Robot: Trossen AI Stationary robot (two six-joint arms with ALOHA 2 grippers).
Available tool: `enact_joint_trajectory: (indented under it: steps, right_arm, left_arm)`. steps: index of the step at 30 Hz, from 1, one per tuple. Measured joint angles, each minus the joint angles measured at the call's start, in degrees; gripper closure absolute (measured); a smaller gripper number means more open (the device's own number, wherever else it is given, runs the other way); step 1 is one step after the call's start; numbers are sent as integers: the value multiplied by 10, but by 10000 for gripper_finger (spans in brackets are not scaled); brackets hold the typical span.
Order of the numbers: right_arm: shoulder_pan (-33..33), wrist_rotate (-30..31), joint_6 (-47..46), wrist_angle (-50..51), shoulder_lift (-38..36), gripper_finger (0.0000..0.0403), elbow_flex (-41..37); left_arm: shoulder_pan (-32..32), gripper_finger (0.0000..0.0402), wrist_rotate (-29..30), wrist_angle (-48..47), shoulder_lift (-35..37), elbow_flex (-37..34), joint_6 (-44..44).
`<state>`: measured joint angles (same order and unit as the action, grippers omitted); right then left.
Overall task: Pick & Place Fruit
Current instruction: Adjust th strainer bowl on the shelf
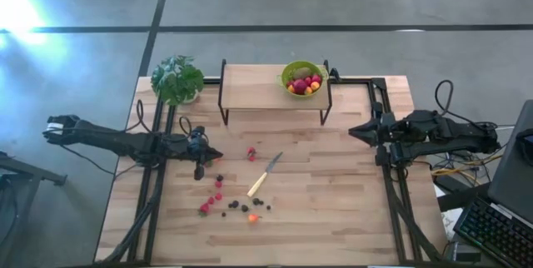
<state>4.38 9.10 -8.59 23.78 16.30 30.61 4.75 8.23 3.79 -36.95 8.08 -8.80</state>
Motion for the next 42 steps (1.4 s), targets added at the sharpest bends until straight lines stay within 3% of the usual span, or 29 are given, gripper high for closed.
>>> enact_joint_trajectory:
  steps: [11, 22, 26, 29, 42]
  right_arm:
    - [0, 6, 13, -11, 12, 343, 0]
    - [0, 105, 68, -119, 81, 366, 0]
    - [-10, 190, 62, -120, 113, 374, 0]
    - [-36, 228, 54, -120, 140, 375, 1]
    - [-263, 219, 8, -41, 322, 383, 98]
  left_arm:
    - [0, 381, 0, 0, 0, 0, 0]
    - [0, 381, 9, 0, 0, 0, 88]
    - [0, 381, 9, 2, 0, 0, 87]
    - [0, 381, 20, 22, 0, 0, 86]
    - [0, 381, 22, 133, 0, 0, 66]
